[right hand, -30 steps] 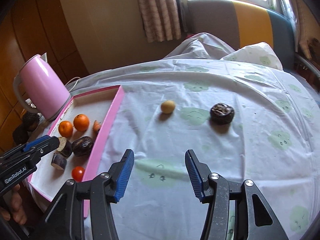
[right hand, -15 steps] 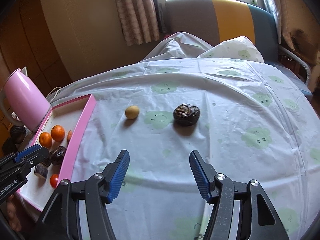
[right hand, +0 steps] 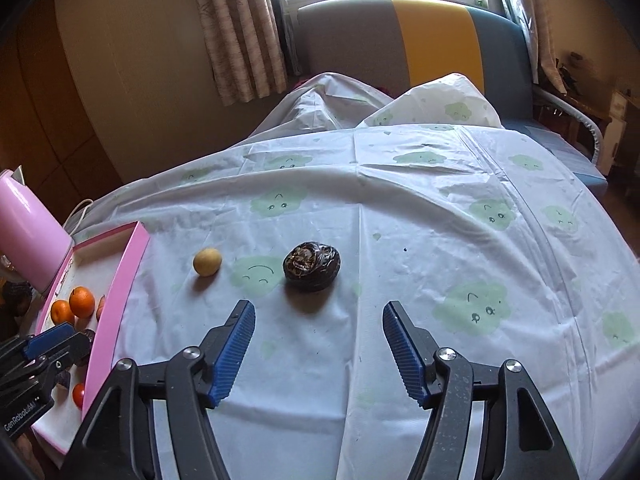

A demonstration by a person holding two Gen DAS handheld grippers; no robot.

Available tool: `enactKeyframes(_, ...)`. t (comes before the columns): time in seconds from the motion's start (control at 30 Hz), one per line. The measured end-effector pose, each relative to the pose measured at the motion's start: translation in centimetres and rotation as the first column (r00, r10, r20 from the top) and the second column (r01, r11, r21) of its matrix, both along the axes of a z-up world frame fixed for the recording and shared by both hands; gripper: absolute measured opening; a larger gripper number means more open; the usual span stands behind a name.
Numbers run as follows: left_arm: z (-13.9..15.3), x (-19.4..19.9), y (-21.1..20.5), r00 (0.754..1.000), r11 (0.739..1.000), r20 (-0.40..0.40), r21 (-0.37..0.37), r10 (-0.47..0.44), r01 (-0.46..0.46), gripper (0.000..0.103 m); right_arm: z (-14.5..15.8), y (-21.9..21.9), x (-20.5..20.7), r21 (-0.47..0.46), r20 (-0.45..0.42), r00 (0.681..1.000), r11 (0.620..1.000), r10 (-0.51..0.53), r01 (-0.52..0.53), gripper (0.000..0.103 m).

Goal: Organize fruits
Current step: 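Grasp the second tan fruit with left gripper while right gripper moves to the dark round fruit, then place the tan fruit in the tray with left gripper while right gripper grasps the dark fruit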

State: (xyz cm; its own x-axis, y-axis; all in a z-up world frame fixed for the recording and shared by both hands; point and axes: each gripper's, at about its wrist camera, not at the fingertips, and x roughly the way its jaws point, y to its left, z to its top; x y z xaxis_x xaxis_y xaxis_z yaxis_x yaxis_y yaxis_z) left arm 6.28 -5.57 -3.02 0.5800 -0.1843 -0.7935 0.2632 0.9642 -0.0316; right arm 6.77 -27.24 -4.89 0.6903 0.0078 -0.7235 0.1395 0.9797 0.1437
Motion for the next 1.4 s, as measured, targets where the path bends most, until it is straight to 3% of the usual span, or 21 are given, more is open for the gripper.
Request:
enactKeyframes(0.67,-1.5,6.4,-4.3,0.992,0.997,-0.121,-0.076,-0.035,0.026,0.032,-3.0,0.5,7.0,-0.083,-0.072,0.993,0.992,0.092,-0.098,0.072)
enactKeyframes(0.7,-1.5,6.7,-4.5,0.991,0.997,-0.126,-0.078,-0.036,0.026,0.032,-3.3,0.6,7.2,-0.096,-0.078,0.993,0.99,0.093,-0.1,0.07)
enactKeyframes(0.73,-1.7,7.1,-4.9,0.991,0.997,-0.128,-0.077,-0.033,0.024,0.032,-3.5,0.7,7.4,-0.108,-0.086,0.992,0.989,0.09,-0.099,0.056)
enactKeyframes(0.8,-1.9,7.7,-5.5,0.991,0.997,-0.127,-0.068,-0.032,0.023,0.033,-3.8,0.6,7.5,-0.099,-0.088,0.992,0.99,0.094,-0.103,0.046)
enactKeyframes(1.1,-3.0,9.8,-7.4,0.99,0.995,-0.135,-0.095,-0.049,0.036,0.035,-3.9,0.2,7.2,-0.064,-0.069,0.993,0.993,0.095,-0.1,0.046)
enactKeyframes(1.4,-4.9,11.8,-7.2,0.983,0.992,-0.185,-0.122,-0.017,-0.006,0.037,-4.1,0.0,7.2,-0.052,-0.066,0.993,0.994,0.096,-0.1,0.046)
